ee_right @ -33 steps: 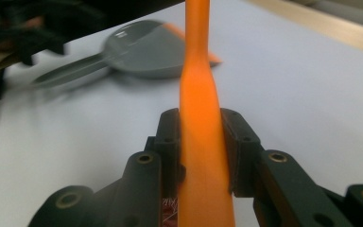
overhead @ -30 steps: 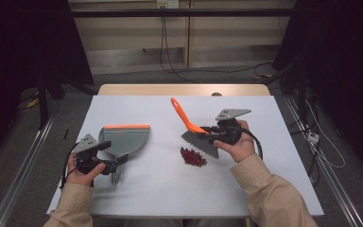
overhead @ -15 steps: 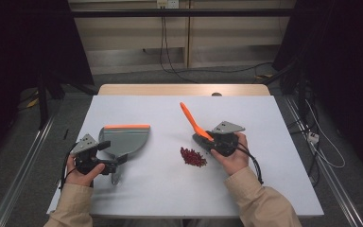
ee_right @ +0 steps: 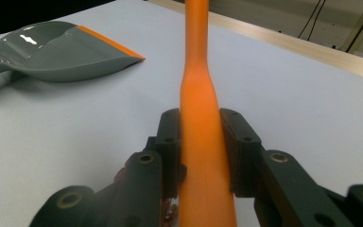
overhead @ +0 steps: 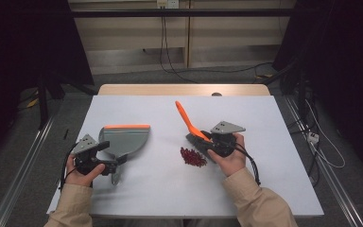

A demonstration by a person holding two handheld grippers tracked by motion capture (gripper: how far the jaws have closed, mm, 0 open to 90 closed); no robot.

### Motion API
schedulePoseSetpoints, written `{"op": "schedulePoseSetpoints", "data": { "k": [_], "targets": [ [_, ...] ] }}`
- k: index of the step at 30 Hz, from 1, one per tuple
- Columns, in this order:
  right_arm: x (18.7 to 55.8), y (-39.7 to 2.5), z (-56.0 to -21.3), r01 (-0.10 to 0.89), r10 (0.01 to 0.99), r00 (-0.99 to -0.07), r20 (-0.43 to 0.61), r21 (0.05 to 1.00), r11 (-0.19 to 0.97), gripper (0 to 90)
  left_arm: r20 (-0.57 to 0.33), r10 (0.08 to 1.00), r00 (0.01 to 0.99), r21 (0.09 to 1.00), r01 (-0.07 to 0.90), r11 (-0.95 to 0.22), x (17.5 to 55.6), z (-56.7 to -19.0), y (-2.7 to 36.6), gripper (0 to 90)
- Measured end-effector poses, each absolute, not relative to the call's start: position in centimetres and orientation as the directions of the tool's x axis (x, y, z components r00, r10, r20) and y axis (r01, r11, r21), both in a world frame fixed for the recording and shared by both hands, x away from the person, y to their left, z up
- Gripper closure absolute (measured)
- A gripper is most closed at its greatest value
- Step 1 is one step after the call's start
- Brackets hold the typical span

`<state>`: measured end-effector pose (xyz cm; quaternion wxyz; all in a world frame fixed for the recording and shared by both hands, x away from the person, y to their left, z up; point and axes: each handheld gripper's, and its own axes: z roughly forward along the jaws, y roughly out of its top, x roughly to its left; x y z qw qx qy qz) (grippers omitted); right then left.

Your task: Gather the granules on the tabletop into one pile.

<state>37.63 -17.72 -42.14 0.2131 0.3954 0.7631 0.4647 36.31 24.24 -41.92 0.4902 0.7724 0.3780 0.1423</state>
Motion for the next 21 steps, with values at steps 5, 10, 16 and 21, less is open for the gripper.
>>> {"op": "schedulePoseSetpoints", "data": {
  "k": [5, 10, 16, 21],
  "targets": [
    [37.5, -19.0, -41.7, 0.406, 0.818, -0.574, 0.049, 0.884, 0.231, 71.0, -0.128, 0.74, 0.66, 0.849, 0.459, -0.262, 36.1, -41.7, 23.9, 6.5],
    [38.0, -20.9, -41.9, 0.436, 0.853, -0.521, 0.03, 0.869, 0.236, 70.9, -0.103, 0.76, 0.641, 0.814, 0.494, -0.306, 35.7, -42.2, 23.5, 6.9],
    [38.5, -21.9, -42.6, 0.484, 0.876, -0.482, 0.01, 0.837, 0.256, 70.8, -0.083, 0.787, 0.612, 0.752, 0.556, -0.353, 35.2, -43.3, 22.9, 11.7],
    [38.3, -21.7, -42.5, 0.493, 0.87, -0.493, -0.001, 0.824, 0.28, 70.5, -0.052, 0.821, 0.568, 0.721, 0.591, -0.363, 35.1, -43.5, 23.0, 14.9]
  ]
}}
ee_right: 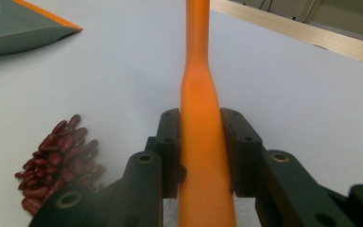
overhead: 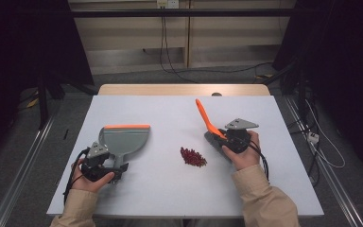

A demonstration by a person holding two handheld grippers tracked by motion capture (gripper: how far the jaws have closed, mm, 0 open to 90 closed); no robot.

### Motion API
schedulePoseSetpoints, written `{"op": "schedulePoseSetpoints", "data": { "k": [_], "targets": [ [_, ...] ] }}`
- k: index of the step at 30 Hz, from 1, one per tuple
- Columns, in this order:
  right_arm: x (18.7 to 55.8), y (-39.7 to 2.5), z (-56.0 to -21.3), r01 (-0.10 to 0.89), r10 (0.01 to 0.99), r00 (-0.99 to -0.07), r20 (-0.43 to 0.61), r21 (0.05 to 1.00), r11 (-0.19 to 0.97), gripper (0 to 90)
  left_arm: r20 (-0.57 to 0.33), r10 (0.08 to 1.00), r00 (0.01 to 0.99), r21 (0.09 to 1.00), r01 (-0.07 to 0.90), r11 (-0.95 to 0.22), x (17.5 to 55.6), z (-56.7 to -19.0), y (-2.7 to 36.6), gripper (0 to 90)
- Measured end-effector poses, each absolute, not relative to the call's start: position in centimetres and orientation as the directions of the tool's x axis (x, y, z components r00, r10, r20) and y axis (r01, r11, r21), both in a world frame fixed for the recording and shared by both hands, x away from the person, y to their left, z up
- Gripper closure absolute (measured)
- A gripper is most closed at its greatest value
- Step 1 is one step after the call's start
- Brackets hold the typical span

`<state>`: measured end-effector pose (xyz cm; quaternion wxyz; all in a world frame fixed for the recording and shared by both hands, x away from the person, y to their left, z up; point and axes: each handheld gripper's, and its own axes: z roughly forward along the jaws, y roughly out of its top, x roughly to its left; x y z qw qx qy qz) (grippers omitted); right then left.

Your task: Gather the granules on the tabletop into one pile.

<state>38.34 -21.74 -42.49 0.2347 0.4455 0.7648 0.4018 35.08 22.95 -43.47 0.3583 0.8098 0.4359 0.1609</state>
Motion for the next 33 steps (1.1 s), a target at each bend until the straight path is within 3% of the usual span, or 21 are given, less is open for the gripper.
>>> {"op": "schedulePoseSetpoints", "data": {
  "k": [9, 18, 24, 30, 33],
  "targets": [
    [38.3, -21.8, -42.3, 0.517, 0.865, -0.501, 0.02, 0.808, 0.281, 70.1, -0.083, 0.846, 0.528, 0.69, 0.642, -0.333, 35.3, -43.5, 23.7, 19.5],
    [38.3, -21.8, -42.3, 0.516, 0.869, -0.494, 0.017, 0.81, 0.278, 70.3, -0.122, 0.86, 0.496, 0.642, 0.7, -0.313, 36.2, -43.0, 23.3, 38.8],
    [38.4, -21.9, -42.3, 0.517, 0.869, -0.494, 0.02, 0.811, 0.275, 70.3, -0.122, 0.871, 0.476, 0.59, 0.741, -0.322, 37.2, -43.6, 22.1, 47.0],
    [38.3, -21.8, -42.3, 0.515, 0.867, -0.499, 0.017, 0.81, 0.281, 70.3, -0.122, 0.884, 0.451, 0.575, 0.758, -0.308, 38.0, -43.9, 21.9, 49.4],
    [38.3, -21.8, -42.3, 0.513, 0.866, -0.5, 0.013, 0.81, 0.284, 70.4, -0.122, 0.884, 0.451, 0.572, 0.76, -0.309, 38.1, -43.8, 21.9, 58.5]
  ]
}}
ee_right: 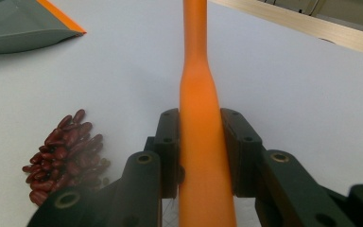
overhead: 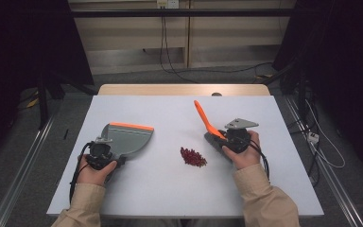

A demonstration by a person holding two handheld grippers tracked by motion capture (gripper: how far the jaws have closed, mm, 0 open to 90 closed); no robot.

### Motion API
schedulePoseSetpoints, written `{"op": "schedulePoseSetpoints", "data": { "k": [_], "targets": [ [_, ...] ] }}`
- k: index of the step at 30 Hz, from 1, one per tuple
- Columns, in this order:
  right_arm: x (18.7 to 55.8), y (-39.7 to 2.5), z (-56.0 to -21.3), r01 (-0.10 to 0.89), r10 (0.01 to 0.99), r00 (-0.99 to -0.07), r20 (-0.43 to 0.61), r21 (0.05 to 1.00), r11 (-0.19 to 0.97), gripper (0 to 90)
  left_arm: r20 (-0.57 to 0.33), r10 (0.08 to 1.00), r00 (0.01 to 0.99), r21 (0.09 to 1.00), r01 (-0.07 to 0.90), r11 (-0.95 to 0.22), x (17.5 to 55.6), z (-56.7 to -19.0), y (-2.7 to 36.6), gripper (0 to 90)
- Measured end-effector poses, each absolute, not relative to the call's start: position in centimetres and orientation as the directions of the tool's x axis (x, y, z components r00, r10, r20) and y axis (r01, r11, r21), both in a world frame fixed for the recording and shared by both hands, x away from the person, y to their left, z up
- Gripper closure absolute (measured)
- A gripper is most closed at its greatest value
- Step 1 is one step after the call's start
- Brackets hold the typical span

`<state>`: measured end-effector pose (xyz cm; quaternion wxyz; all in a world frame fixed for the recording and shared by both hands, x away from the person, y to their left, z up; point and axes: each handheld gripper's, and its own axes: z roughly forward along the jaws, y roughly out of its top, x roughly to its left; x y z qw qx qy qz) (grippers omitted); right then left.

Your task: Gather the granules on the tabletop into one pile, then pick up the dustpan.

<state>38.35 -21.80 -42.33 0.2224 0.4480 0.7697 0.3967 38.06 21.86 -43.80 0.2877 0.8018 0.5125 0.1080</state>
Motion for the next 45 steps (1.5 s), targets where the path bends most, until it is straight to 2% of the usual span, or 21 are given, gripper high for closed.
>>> {"op": "schedulePoseSetpoints", "data": {
  "k": [5, 20, 26, 36, 45],
  "targets": [
    [38.3, -21.7, -42.3, 0.513, 0.865, -0.501, 0.01, 0.809, 0.288, 70.0, -0.102, 0.891, 0.442, 0.575, 0.758, -0.31, 38.3, -43.8, 22.3, 62.8],
    [38.2, -21.4, -42.1, 0.518, 0.864, -0.504, 0.013, 0.805, 0.29, 64.5, -0.109, 0.875, 0.472, 0.605, 0.729, -0.319, 38.3, -43.3, 23.2, 63.3],
    [38.3, -21.5, -42.1, 0.518, 0.865, -0.502, 0.014, 0.806, 0.287, 59.6, -0.126, 0.866, 0.483, 0.613, 0.725, -0.315, 38.2, -43.1, 23.2, 63.4],
    [38.4, -21.5, -42.0, 0.518, 0.868, -0.496, 0.026, 0.811, 0.271, 54.2, -0.124, 0.825, 0.551, 0.631, 0.685, -0.363, 37.7, -42.1, 23.0, 63.4],
    [38.8, -21.4, -41.6, 0.545, 0.87, -0.493, 0.021, 0.787, 0.29, 56.7, -0.112, 0.744, 0.658, 0.628, 0.628, -0.461, 36.7, -41.6, 22.4, 63.4]
  ]
}}
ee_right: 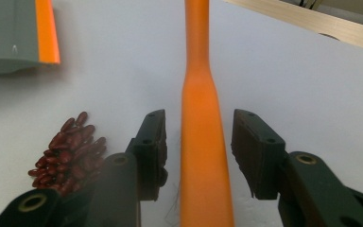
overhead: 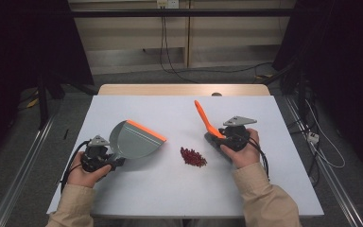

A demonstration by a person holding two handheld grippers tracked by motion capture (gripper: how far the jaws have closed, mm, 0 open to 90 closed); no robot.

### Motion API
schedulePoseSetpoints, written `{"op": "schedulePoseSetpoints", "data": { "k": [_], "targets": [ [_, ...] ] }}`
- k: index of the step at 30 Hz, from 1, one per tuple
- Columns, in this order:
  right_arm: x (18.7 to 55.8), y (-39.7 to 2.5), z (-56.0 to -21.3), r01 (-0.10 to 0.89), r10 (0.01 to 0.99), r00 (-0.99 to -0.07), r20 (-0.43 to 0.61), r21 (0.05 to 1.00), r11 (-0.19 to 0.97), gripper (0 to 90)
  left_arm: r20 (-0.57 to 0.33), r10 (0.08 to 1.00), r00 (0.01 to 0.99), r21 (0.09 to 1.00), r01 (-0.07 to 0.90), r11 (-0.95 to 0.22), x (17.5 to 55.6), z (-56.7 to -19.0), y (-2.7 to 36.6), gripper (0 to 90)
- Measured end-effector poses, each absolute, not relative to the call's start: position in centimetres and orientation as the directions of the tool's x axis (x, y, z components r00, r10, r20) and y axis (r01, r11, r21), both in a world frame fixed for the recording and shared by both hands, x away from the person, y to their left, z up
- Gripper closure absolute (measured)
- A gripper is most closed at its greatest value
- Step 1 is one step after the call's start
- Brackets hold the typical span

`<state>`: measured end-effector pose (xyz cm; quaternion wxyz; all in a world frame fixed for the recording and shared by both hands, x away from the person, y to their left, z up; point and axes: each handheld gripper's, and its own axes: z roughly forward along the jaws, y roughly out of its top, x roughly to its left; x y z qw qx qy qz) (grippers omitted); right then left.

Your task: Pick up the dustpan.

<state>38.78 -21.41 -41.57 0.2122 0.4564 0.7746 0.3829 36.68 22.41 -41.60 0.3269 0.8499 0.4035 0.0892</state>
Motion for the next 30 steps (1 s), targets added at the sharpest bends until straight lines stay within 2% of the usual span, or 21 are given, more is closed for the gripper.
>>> {"op": "schedulePoseSetpoints", "data": {
  "k": [5, 18, 22, 30],
  "targets": [
    [39.2, -21.4, -41.6, 0.581, 0.866, -0.498, 0.038, 0.757, 0.301, 62.4, -0.12, 0.689, 0.715, 0.622, 0.595, -0.509, 36.2, -41.6, 22.1, 63.4],
    [40.4, -20.6, -41.2, 0.678, 0.863, -0.503, 0.045, 0.639, 0.362, 64.3, -0.164, 0.561, 0.811, 0.604, 0.533, -0.593, 35.3, -42.0, 21.3, 63.3],
    [40.7, -20.5, -41.1, 0.69, 0.865, -0.5, 0.044, 0.624, 0.367, 69.8, -0.161, 0.522, 0.837, 0.596, 0.504, -0.625, 35.0, -42.2, 21.1, 63.3],
    [40.8, -20.5, -41.1, 0.7, 0.876, -0.481, 0.038, 0.618, 0.358, 70.6, -0.17, 0.486, 0.857, 0.599, 0.482, -0.64, 34.8, -42.3, 20.8, 63.3]
  ]
}}
